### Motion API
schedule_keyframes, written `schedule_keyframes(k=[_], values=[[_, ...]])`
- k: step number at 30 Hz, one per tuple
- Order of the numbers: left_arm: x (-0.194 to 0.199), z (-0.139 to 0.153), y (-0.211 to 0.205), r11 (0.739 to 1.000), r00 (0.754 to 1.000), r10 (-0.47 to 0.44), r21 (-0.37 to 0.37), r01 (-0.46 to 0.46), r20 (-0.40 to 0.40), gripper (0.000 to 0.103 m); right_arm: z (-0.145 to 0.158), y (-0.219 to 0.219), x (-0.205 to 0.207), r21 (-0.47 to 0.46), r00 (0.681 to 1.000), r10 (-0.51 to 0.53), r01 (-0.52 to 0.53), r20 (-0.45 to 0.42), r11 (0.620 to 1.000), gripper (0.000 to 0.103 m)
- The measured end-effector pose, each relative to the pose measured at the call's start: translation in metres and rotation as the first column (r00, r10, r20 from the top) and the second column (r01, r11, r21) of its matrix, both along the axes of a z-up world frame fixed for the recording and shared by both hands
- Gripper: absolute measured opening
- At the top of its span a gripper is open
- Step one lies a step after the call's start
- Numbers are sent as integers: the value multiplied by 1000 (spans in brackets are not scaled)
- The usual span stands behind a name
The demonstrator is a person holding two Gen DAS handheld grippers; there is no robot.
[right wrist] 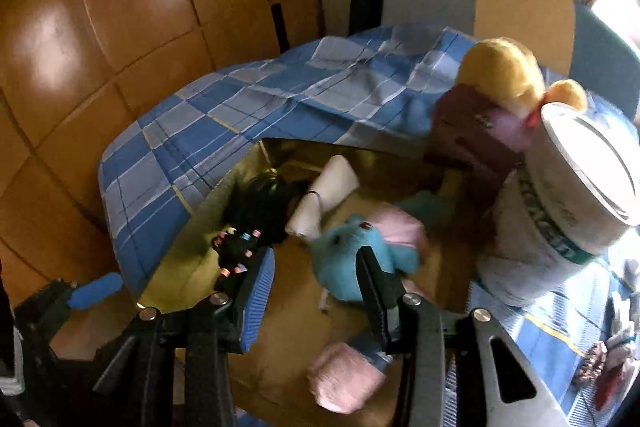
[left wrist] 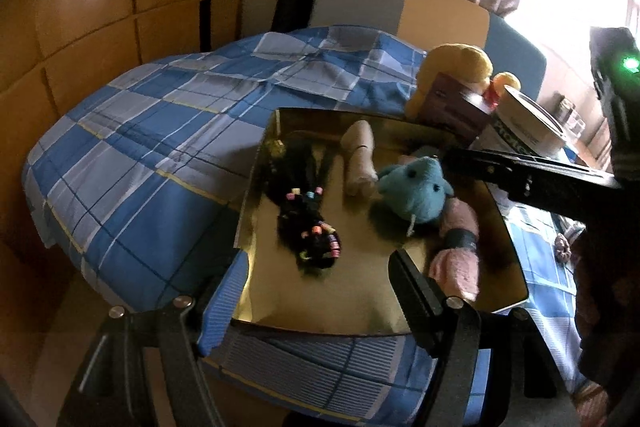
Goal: Organize soft objects
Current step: 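Carry the black hair ties into the gold tray and open the right tool, then move the left tool back to the bed and grasp the brown satin scrunchie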
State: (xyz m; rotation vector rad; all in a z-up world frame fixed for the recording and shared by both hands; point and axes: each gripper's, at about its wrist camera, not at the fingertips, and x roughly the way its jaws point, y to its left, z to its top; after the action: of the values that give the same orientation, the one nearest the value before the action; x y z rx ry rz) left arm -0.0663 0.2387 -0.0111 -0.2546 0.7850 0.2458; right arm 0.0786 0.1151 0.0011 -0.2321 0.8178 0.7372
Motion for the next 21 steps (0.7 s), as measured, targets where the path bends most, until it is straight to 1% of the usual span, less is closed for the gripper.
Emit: schedule_keyframes(k=[6,11,16,19,20,21], values=[[3,3,-19,998,998,-55,28,55,-3,74,8,-36,-12,0,996,-32,32,81,999,43],[7,3,-35,994,995,-104,45,104,-8,74,22,-82,-12,27,982,-111,108,151,994,43],[14,4,-54,985,987,-157,62,158,-17,74,32,-138,0,40,954,-240,237,178,971,43],[19,6,-66,979,981,-191,75,192,-20,74,34,-175,11,43,927,-331,329,176,943,43],[20,6,-70,976,979,-202,81,203,-20,74,34,-191,16,43,913,-369,368,174,929,43],[22,7,-73,974,977,-211,85,212,-22,74,34,-200,18,43,905,-388,387,174,921,43]])
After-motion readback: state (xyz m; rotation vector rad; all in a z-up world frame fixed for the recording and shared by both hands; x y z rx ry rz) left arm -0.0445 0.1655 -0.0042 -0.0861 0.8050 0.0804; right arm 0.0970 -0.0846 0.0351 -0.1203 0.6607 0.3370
